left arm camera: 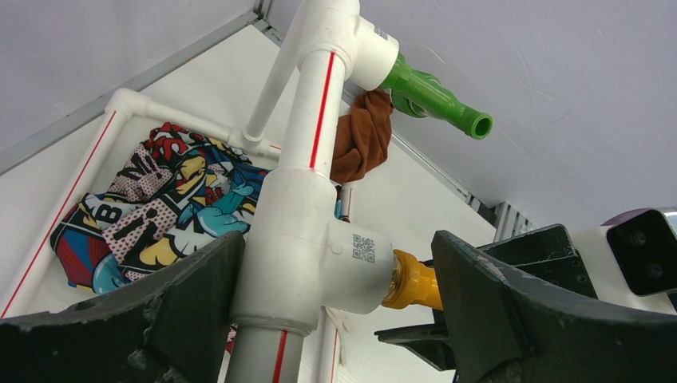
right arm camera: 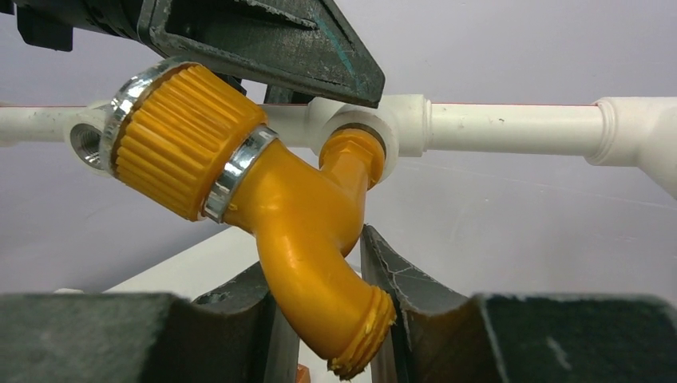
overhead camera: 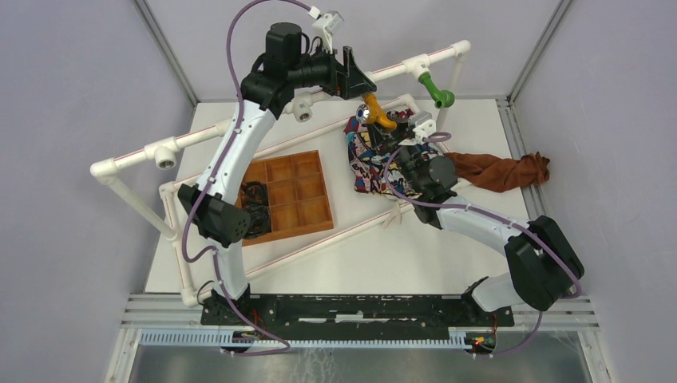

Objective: Install the water faucets
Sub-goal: Install the water faucet onto the adaptor.

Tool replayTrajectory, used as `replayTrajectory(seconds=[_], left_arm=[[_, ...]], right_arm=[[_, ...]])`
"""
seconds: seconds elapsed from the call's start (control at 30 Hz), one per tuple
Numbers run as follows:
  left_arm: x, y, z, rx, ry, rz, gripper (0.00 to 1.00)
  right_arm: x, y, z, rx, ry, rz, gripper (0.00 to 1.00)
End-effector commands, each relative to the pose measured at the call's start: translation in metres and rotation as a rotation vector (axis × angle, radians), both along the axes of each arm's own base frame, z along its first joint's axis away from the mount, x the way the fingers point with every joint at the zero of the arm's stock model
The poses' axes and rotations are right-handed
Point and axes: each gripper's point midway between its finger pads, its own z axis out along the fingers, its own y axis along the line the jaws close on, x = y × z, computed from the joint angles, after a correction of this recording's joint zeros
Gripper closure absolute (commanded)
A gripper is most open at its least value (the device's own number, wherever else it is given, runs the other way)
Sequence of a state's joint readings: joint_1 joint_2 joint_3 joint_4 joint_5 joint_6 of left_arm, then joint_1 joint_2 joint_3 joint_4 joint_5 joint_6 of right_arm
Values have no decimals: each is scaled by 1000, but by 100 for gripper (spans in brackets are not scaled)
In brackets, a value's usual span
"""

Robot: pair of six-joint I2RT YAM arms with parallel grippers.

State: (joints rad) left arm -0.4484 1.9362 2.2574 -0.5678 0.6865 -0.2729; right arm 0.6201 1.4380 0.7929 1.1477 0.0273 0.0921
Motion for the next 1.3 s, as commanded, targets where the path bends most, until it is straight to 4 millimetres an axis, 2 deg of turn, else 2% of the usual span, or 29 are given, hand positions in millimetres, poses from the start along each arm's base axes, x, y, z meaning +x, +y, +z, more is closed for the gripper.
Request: replayTrajectory(seconds=[0.0, 0.07, 0.3, 0.47, 0.57, 0.9, 1.07, 1.27], left_arm=[[-66, -9, 29, -54, 66, -174, 9], [-66, -8, 30, -55, 65, -172, 9], [-65, -5, 30, -55, 62, -167, 9], [-64, -3, 30, -54, 60, -166, 9], [-63, -2, 31, -55, 59, -162, 9], [-58, -1, 30, -57, 61, -150, 9], [-49, 0, 31, -63, 60, -114, 7], [-38, 3, 34, -63, 38, -56, 5]], right_arm=[[19, -21, -8, -39, 49, -134, 100], [19, -23, -9, -52, 48, -150, 98], [22, -27, -8, -134, 18, -195, 70], [23, -31, -8, -186, 2, -226, 44], [22, -34, -7, -208, -5, -241, 36], [14, -36, -12, -362, -53, -253, 25], [11, -39, -25, -496, -53, -262, 17], [8, -42, -43, -625, -57, -263, 15]])
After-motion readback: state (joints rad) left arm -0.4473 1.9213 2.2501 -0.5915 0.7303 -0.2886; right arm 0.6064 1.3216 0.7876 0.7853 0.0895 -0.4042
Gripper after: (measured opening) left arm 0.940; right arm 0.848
